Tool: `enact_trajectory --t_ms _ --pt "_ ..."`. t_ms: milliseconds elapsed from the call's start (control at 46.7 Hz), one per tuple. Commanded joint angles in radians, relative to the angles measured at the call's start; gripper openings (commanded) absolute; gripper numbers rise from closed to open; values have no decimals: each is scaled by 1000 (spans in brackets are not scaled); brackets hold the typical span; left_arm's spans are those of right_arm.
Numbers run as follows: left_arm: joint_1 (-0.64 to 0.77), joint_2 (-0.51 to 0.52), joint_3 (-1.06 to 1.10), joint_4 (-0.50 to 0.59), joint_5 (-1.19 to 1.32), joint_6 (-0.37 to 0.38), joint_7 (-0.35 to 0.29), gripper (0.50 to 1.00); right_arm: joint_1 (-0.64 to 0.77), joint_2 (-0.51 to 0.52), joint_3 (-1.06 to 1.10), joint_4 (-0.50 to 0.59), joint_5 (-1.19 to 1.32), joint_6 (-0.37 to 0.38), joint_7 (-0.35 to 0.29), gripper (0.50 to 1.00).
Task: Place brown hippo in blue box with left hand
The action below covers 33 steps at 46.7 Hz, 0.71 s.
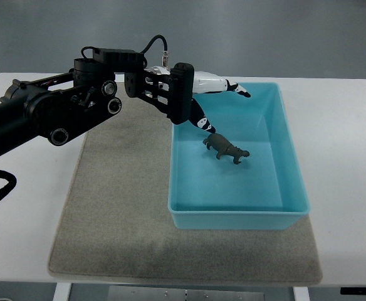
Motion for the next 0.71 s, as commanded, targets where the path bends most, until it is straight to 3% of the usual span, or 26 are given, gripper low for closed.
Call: enact_trajectory --t_ms 0,428,685 --pt "1 1 0 5 -66 22 0 996 0 0 0 0 0 0 0 936" --pt "1 103 -19 120 -621 38 1 996 0 0 0 0 0 0 0 936" --pt "20 177 -16 223 -1066 -5 3 996 0 0 0 0 0 0 0 936"
